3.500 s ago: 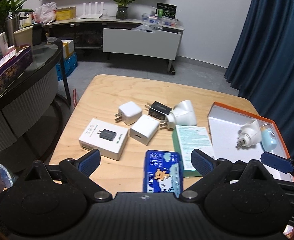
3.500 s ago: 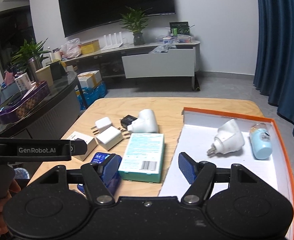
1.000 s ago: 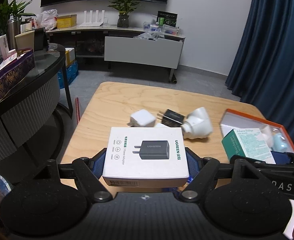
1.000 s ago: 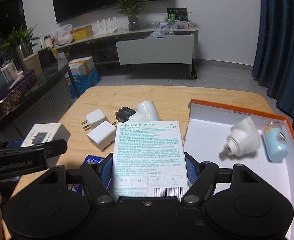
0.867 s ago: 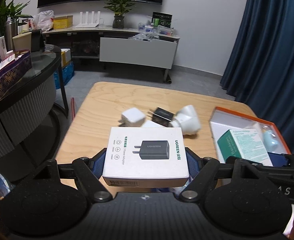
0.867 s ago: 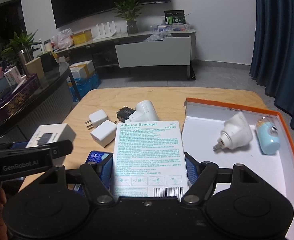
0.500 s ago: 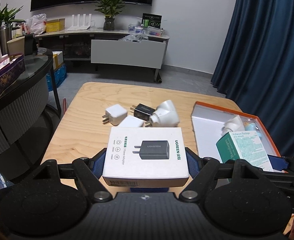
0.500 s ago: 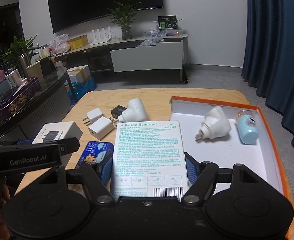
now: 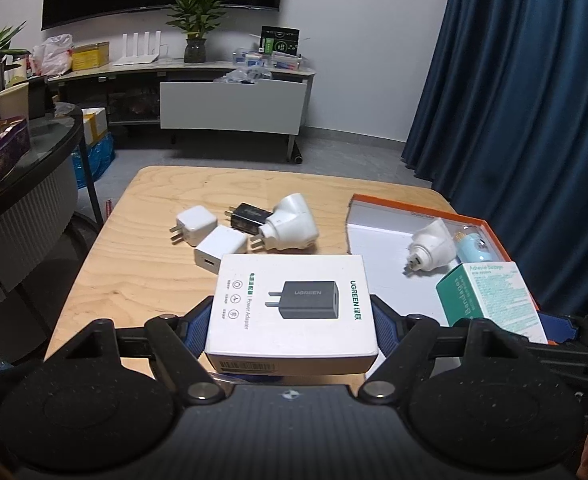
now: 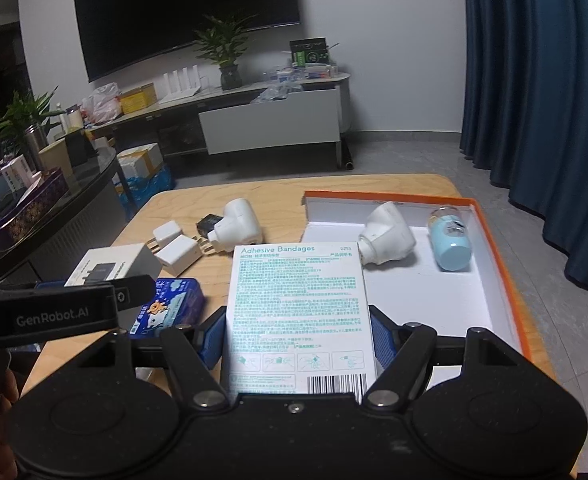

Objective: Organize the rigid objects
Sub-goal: 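Carry the charger box and bandage box with both tools over the white box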

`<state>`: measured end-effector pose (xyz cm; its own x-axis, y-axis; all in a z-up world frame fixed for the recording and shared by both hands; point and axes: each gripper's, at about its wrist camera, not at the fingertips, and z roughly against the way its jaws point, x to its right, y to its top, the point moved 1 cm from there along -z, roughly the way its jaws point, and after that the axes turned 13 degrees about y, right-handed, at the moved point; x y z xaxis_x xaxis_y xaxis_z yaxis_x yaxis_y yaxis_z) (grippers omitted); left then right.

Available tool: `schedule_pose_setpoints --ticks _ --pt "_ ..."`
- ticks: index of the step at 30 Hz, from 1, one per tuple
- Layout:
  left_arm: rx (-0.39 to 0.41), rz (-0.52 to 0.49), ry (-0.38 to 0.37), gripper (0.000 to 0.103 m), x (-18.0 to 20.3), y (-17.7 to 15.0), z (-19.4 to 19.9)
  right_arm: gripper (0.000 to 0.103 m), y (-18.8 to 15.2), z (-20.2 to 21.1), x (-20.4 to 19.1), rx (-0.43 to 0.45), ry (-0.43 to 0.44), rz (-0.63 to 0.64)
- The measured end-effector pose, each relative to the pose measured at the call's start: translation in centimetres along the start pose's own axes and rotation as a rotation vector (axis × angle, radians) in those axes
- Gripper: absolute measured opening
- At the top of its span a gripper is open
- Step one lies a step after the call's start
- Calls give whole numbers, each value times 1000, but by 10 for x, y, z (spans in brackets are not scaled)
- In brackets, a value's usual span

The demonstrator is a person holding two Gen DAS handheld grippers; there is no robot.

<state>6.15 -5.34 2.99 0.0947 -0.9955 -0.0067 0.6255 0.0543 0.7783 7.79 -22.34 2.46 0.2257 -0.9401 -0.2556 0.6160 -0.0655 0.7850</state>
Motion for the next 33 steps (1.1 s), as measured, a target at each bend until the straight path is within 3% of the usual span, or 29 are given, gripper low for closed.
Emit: schedule_pose_setpoints --ticks 33 --pt "-11 -102 -95 79 56 -1 2 84 -3 33 48 68 -107 -88"
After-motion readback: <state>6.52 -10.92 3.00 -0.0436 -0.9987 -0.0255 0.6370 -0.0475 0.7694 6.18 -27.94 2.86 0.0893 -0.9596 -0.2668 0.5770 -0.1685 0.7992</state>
